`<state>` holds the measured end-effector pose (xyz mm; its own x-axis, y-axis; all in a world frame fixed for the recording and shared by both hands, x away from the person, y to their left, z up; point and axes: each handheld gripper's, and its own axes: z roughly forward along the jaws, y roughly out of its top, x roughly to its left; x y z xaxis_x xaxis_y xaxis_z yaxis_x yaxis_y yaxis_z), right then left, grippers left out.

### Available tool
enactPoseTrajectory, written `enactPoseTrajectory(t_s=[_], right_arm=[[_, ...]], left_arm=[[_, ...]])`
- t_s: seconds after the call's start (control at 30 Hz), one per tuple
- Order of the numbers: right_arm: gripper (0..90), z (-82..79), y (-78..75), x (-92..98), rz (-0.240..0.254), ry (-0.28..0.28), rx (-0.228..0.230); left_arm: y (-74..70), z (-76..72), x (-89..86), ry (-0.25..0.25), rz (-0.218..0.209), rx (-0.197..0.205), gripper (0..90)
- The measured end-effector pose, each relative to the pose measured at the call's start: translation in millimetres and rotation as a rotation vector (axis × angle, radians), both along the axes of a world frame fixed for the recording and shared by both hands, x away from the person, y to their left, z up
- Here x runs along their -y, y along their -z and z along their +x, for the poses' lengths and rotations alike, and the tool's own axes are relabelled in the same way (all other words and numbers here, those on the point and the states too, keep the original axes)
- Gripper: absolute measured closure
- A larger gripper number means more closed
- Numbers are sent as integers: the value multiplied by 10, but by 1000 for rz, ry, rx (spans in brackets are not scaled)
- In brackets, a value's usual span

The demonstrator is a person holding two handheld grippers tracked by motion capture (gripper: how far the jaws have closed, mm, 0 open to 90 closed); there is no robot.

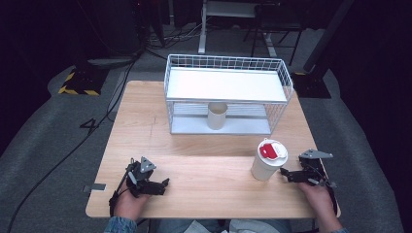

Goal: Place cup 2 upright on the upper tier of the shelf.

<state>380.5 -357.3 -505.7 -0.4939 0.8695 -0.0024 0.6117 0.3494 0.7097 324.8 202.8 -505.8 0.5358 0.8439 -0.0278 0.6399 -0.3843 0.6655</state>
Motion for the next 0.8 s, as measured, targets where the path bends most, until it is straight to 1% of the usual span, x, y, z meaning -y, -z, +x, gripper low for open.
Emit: enactPoseTrajectory(t_s=[0.03,0.07,0.1,0.17,0.2,0.37,0.43,0.6,0.67,0.77,0.8], right_arm=[[0,10,0,-6,0,2,0],[0,10,0,-6,0,2,0],[0,10,0,-5,0,2,0],[0,7,1,-5,2,3,0],[1,2,0,-4,2,4,-1],[2,-11,2,7,3,-13,2],[4,-11,1,8,3,-15,2],[16,-10,-1,11,6,-33,5],[17,-15,-7,8,-2,-31,5],[17,-32,-37,6,-5,-34,18],[17,-40,-56,8,4,-32,23]], left_arm=[[-1,10,-9,0,2,0,9],[2,15,-9,-8,-5,-2,9],[2,30,-17,-20,-3,0,9],[0,37,-22,-29,0,1,9],[1,40,-23,-39,-7,-3,9],[0,104,-51,-34,2,0,2],[2,120,-54,-37,-5,-4,1],[2,135,-61,-33,-3,-1,2],[2,142,-65,-29,-4,-2,1],[2,154,-73,-24,-6,-5,2],[2,155,-74,-24,-6,-5,2]])
